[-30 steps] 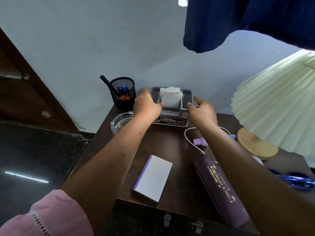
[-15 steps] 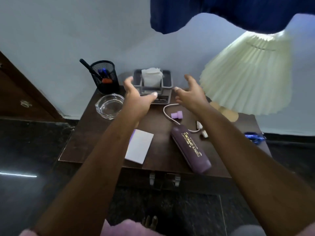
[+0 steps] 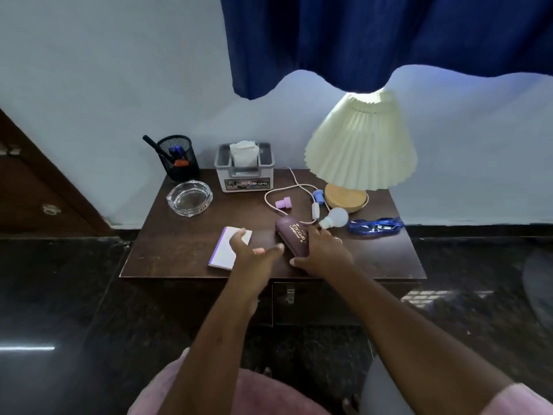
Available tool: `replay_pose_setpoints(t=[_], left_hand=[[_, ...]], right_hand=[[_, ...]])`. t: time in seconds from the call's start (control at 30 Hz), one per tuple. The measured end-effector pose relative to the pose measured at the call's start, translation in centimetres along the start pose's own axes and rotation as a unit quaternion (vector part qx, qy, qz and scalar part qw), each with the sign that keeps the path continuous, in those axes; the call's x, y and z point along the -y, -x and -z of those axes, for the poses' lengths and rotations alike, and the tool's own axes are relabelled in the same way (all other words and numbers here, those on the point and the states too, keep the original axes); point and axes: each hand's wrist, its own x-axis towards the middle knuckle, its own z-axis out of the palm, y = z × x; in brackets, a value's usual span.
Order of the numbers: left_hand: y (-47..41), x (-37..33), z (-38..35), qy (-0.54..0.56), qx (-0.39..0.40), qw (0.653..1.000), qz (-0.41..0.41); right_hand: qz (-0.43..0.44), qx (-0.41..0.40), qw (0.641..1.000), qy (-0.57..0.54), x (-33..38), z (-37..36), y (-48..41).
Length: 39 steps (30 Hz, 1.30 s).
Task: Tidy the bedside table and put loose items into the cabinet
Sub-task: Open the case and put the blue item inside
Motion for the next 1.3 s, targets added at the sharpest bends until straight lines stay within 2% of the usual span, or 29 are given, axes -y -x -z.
replay_pose_setpoints(t=[0.1,0.2,0.3,0.47,0.63,1.1,1.3], left_hand=[[0.1,1.1,-0.5,0.017,0.015,0.999,0.029],[-0.8,1.3,-0.7,0.029,0.013,0.997,0.063],[-2.9,0.8,-0.9,0.057,0.0,0.995,0.077],[-5.6,-0.5,-0.7,0.196,-0.013,0.979,0.054],[-5.5,-1.5,-0.8,0.289,0.003,0.957,0.027],[-4.9,-1.1,-0.7,0.31,0.022,0.95,0.006],[-5.3,-1.0,-0.3,0.302,0.009,0.953,0.009]], right_hand=[[0.008,-0.035,0.999,0.009,0.3,-0.5,-0.1],[0.026,-0.054,0.998,-0.036,0.9,-0.2,-1.0],[0.074,-0.022,0.99,-0.115,1.6,0.7,-1.5],[0.122,0.035,0.955,-0.269,2.4,3.0,-1.2],[0.149,0.072,0.949,-0.269,2.6,3.4,-0.7],[0.127,0.056,0.947,-0.29,3.8,3.1,0.9],[0.137,0.036,0.956,-0.255,4.2,2.9,1.0]])
